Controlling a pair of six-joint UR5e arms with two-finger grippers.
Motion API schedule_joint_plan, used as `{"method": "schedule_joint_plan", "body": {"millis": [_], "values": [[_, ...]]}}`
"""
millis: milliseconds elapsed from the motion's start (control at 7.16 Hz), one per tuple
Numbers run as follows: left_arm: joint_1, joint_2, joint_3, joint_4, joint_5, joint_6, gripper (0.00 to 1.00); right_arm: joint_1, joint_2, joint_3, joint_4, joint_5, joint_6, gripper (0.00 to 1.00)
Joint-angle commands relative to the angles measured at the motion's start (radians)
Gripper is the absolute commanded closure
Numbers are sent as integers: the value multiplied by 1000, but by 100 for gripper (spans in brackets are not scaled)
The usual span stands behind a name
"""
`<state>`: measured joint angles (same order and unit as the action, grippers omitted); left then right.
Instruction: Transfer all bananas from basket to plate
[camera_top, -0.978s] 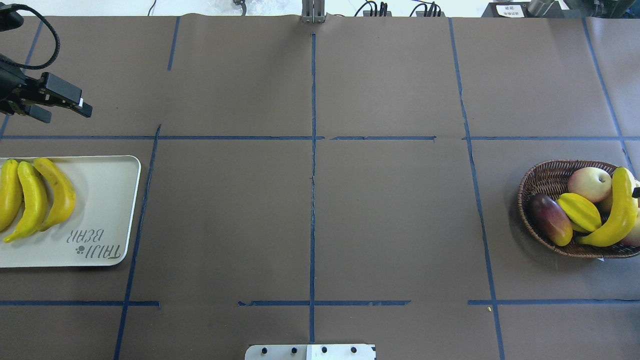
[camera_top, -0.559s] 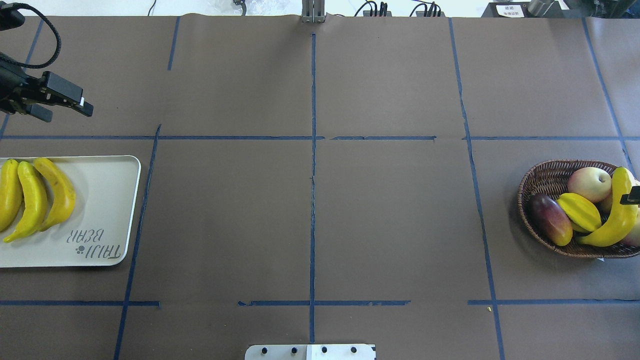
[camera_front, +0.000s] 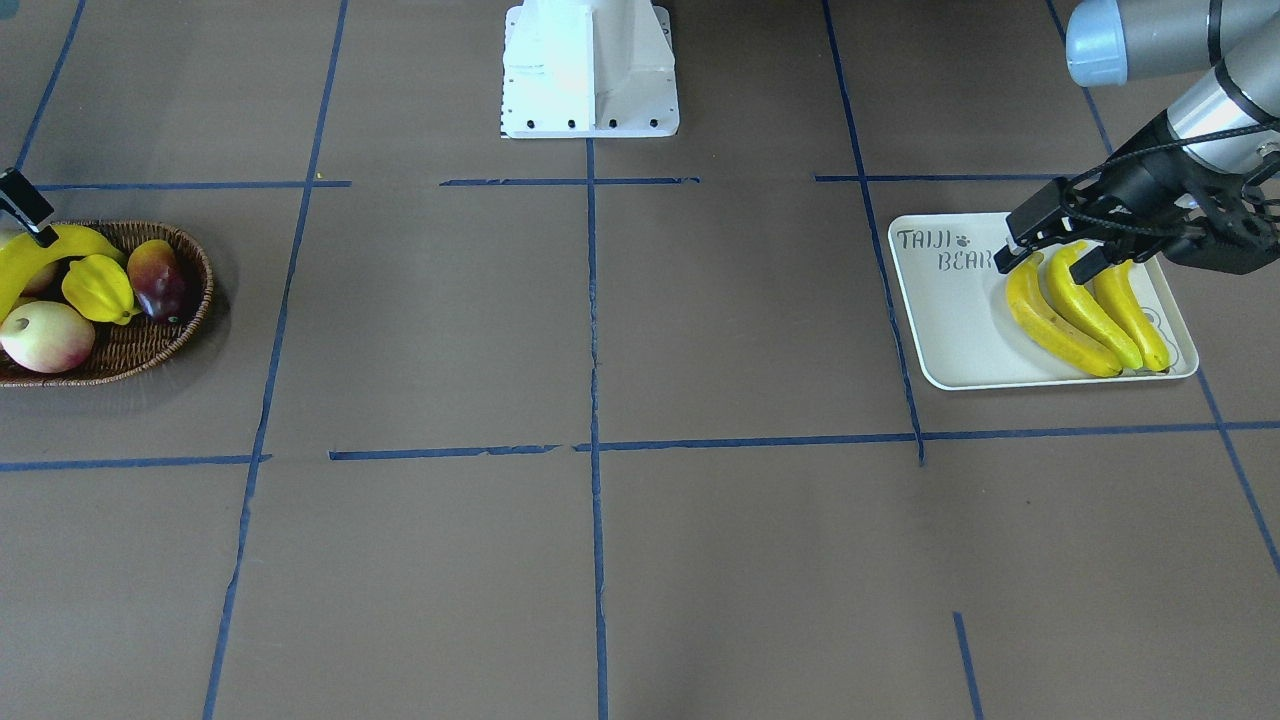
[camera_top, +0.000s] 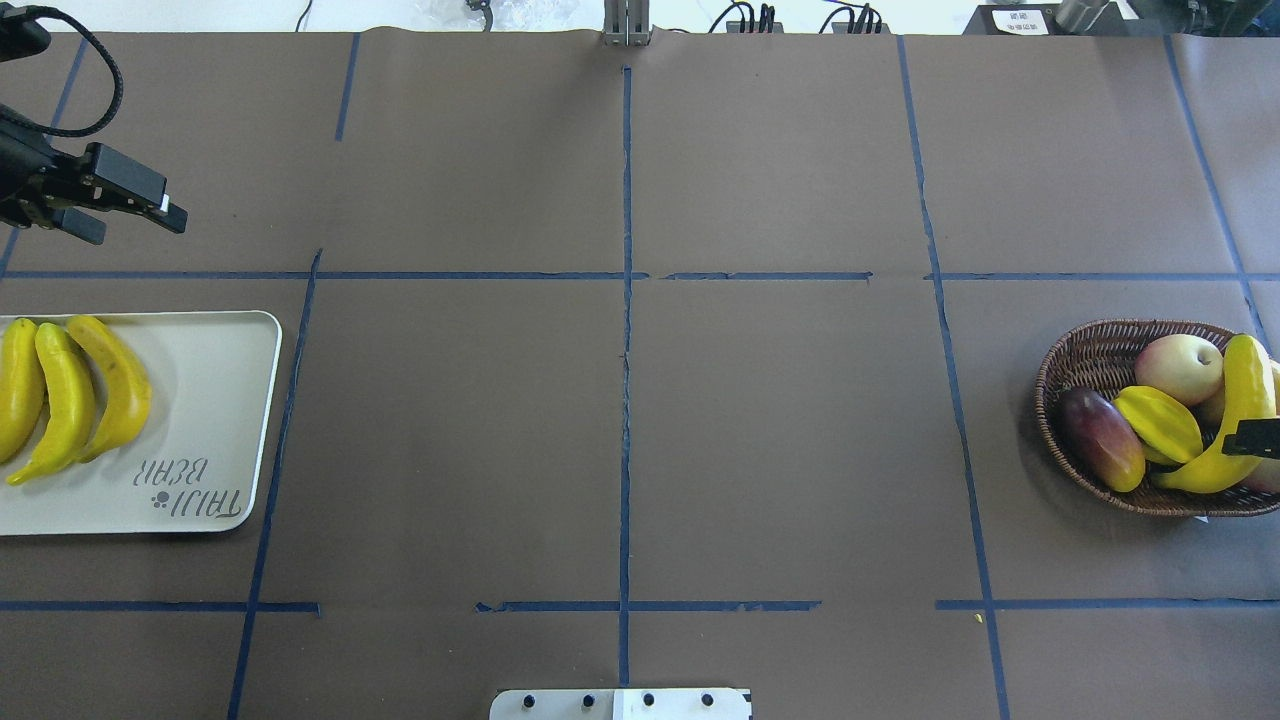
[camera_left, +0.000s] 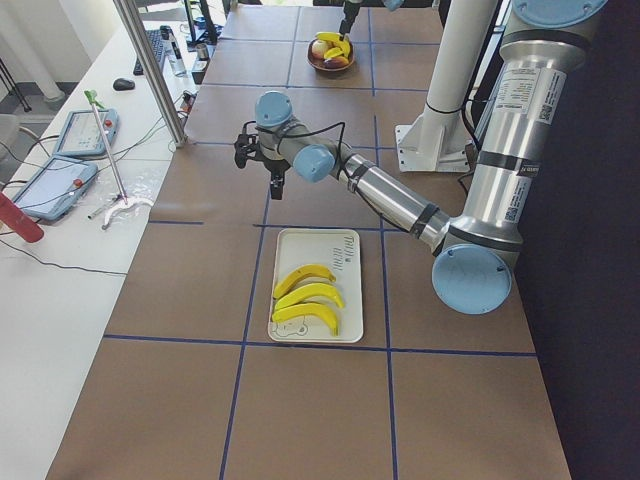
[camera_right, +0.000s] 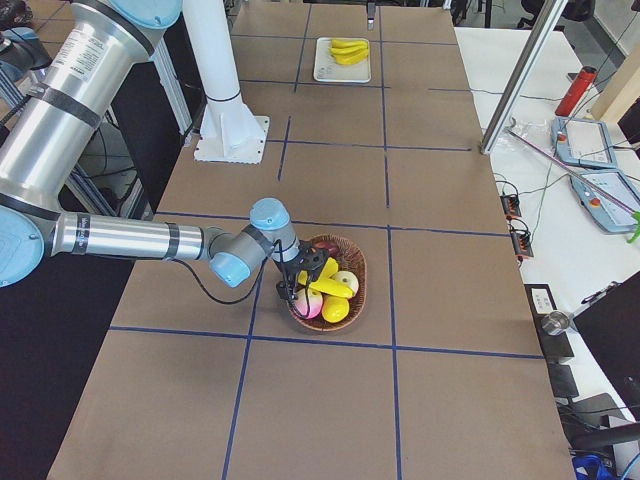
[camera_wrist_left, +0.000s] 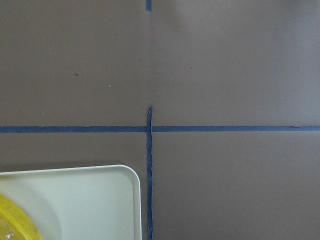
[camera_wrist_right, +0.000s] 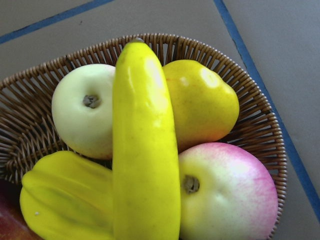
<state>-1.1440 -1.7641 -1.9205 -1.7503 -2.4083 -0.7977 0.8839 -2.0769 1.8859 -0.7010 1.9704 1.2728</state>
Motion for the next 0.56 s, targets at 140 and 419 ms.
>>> {"method": "schedule_joint_plan", "body": {"millis": [140,419], "values": [[0,0,2,0,0,2,0,-19,23,1,-2,-2,0,1],[0,0,9,-2,0,3,0,-20,24,-2,-9,-11,0,4]]}}
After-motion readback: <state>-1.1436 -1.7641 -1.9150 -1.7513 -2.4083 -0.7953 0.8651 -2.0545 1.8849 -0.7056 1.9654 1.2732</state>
